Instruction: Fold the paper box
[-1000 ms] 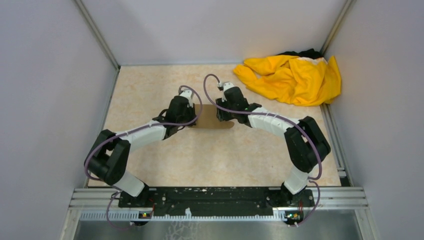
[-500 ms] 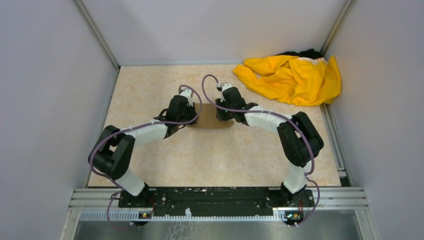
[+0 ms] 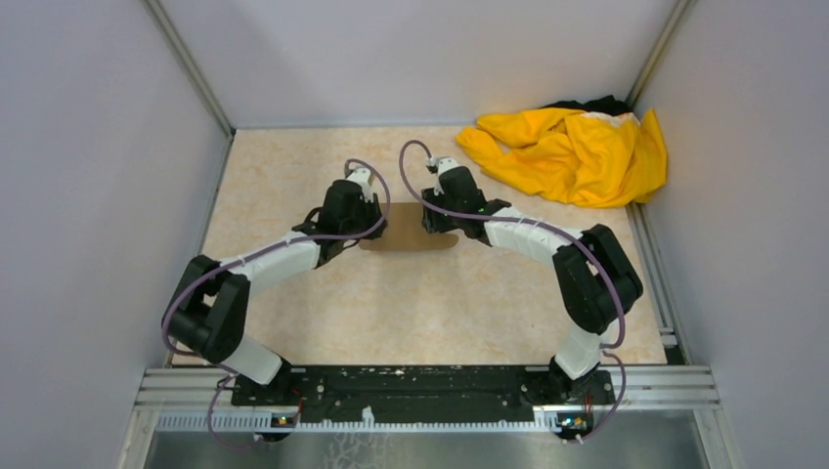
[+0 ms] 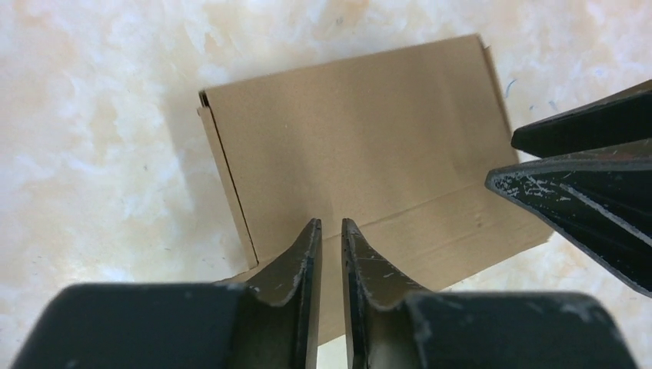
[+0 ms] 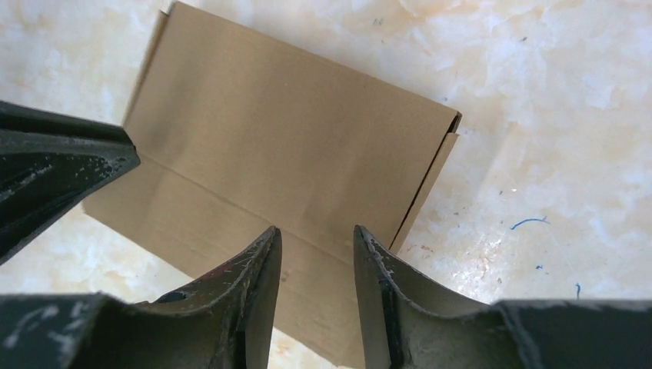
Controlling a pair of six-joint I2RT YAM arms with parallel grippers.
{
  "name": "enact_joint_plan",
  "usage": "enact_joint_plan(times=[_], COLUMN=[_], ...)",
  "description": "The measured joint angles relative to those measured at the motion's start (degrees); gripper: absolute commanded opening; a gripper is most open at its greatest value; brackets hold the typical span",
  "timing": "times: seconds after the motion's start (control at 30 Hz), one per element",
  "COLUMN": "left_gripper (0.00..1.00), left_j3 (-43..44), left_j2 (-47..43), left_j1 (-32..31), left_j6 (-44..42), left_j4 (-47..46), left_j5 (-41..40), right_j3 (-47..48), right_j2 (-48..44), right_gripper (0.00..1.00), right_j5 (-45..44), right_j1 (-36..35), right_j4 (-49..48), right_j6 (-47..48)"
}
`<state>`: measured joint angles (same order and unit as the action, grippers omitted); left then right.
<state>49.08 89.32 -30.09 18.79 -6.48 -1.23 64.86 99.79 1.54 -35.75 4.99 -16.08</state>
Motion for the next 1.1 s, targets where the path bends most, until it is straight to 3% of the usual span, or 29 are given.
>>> enact_joint_plan(times=[0.13,0.4,0.77,0.93,1.1], left_gripper=[0.22,0.09,0.02,0.12,0.21], left_j3=[2.2,1.9,-2.2,-2.1,0.7], left_j2=[-2.7,-4.3,0.9,0.8,-2.5], left_j1=[0.8,1.7,1.7,1.8,1.8], left_j6=[-0.5,-0.3,1.8,2.2,1.9], left_j4=[1.9,2.4,0.2,-0.3,5.3], left_j5=[0.2,1.0,4.5,4.9,4.9], right_j3=[0.0,0.1,-3.1,-3.3,-3.2], right_j2=[-3.1,-4.5,0.6,0.1,-2.9], right_gripper=[0.39,0.34,0.32,0.33,0.42], right_j5=[0.0,0.3,2.2,2.1,1.6], right_j1=[0.0,0.0,0.1,0.3,0.3], right_j4=[0.8,1.9,-1.7,-2.8,0.3], right_j6=[0.0,0.1,-0.7,-1.1,-0.8])
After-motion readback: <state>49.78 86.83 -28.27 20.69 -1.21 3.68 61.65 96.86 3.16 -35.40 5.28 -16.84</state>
